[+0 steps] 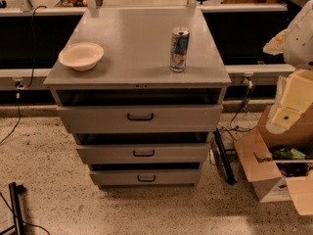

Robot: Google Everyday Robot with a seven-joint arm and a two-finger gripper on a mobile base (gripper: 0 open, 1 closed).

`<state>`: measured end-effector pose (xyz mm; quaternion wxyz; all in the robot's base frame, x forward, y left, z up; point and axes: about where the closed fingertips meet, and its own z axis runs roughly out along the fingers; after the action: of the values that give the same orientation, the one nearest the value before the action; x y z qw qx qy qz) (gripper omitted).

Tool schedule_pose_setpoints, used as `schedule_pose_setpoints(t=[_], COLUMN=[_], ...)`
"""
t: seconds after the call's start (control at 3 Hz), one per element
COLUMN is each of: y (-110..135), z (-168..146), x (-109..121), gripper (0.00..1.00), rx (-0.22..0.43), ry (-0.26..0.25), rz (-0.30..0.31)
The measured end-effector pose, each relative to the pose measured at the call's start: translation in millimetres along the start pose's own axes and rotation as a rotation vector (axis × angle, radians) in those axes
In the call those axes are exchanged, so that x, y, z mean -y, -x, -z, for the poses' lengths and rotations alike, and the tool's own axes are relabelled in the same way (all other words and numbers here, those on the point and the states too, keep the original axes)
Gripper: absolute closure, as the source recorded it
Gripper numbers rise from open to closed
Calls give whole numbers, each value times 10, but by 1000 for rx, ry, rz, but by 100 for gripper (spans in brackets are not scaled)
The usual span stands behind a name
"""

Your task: Open bottom drawer

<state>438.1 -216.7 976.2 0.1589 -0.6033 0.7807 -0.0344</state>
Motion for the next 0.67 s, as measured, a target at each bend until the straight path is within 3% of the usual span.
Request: schedule_pose_setpoints(t=[0.33, 0.67], y=[2, -26], z=[-2, -375], x=[5, 52], gripper=[0, 0], rx=[1, 18], ry=[-1, 56], rz=[1, -13])
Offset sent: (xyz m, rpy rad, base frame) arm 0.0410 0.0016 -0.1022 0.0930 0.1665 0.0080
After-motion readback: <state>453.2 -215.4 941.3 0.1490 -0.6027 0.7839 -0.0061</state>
